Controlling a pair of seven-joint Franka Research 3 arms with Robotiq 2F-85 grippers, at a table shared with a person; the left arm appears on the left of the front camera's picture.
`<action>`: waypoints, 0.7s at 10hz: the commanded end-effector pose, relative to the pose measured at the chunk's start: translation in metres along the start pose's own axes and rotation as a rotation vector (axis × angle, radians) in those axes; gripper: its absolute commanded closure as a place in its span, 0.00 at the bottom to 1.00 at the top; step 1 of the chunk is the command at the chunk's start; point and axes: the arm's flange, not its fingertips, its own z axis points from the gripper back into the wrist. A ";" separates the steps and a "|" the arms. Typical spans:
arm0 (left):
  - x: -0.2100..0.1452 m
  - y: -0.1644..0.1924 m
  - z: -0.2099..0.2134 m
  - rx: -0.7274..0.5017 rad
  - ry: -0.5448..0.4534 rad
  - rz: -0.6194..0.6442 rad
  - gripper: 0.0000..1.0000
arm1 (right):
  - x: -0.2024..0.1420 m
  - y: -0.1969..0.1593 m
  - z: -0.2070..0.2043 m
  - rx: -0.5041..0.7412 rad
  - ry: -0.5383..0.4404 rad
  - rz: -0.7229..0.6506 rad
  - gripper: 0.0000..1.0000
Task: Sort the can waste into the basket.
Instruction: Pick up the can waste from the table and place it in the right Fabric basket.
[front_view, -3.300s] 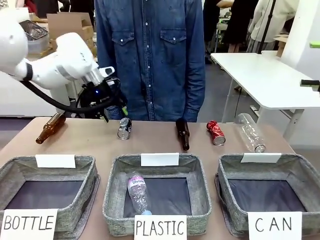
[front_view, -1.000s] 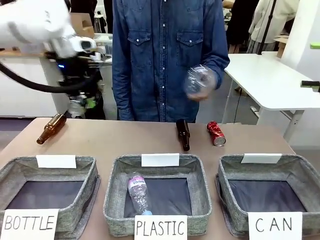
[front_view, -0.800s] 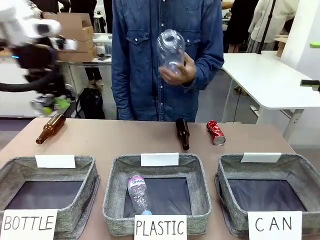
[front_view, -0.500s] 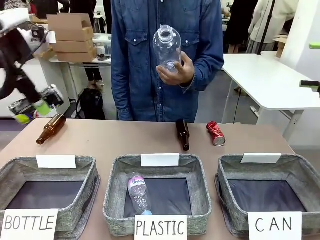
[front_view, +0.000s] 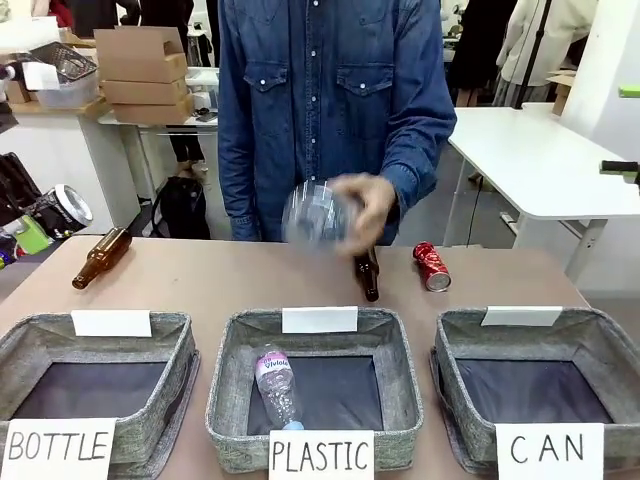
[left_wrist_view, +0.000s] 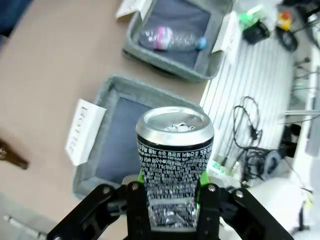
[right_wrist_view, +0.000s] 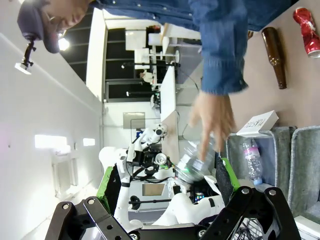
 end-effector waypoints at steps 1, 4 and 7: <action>0.019 0.010 -0.012 -0.068 -0.066 -0.216 0.61 | 0.001 0.003 -0.002 0.019 0.002 0.000 0.00; -0.019 -0.016 0.020 -0.123 -0.035 -0.426 0.61 | 0.001 0.003 -0.002 0.019 0.002 0.000 0.00; -0.082 -0.076 0.028 0.034 -0.138 -0.346 0.61 | 0.001 0.003 -0.002 0.019 0.002 0.000 0.00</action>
